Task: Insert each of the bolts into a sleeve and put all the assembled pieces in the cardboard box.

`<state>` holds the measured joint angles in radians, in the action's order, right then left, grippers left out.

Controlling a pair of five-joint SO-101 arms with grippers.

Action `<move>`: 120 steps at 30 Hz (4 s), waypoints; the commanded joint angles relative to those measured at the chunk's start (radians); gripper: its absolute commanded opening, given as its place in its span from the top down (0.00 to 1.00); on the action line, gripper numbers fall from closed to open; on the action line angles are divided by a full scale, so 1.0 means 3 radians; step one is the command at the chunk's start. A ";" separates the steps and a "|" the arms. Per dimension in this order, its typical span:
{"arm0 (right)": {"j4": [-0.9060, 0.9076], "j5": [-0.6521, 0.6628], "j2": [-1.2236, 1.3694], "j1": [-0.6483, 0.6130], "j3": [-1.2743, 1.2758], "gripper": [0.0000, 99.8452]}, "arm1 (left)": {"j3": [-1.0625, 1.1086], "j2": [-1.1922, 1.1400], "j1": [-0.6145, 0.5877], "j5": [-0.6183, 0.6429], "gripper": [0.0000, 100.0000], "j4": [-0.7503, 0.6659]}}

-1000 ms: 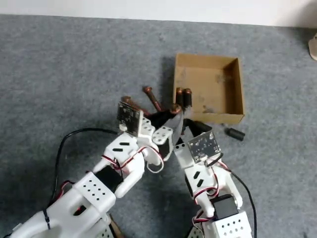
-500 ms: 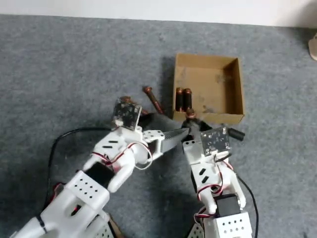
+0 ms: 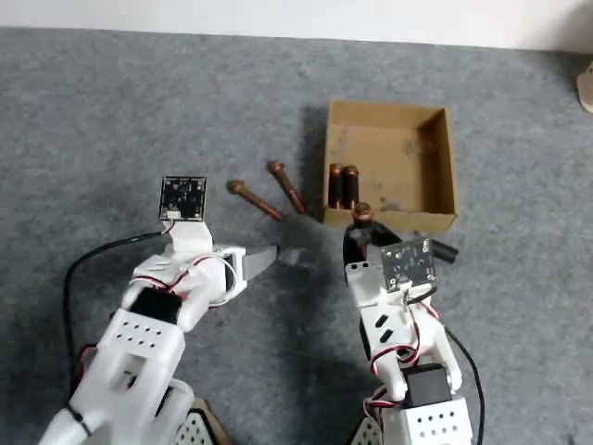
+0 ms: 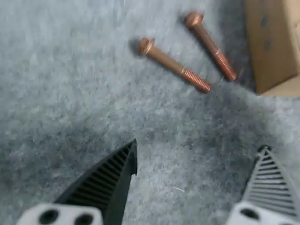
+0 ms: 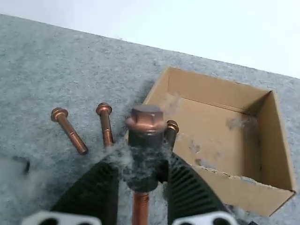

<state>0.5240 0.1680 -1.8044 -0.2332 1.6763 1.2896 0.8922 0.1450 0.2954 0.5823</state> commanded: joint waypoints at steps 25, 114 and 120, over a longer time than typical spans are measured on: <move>-0.0396 0.0097 0.3936 0.0442 -0.3061 1.00 | -0.0130 0.0023 -0.0054 -0.0184 0.64 0.0532; 0.1046 0.2746 0.5848 0.0350 -0.3542 0.80 | -0.0136 0.0043 -0.0054 -0.0368 0.64 0.0532; 0.0872 0.2762 0.6380 0.0545 -0.4063 0.80 | -0.0141 0.0043 -0.0054 -0.0373 0.64 0.0532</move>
<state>0.8263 0.9858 0.0690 -0.1105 0.5562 1.2789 0.8907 0.1358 0.1956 0.7403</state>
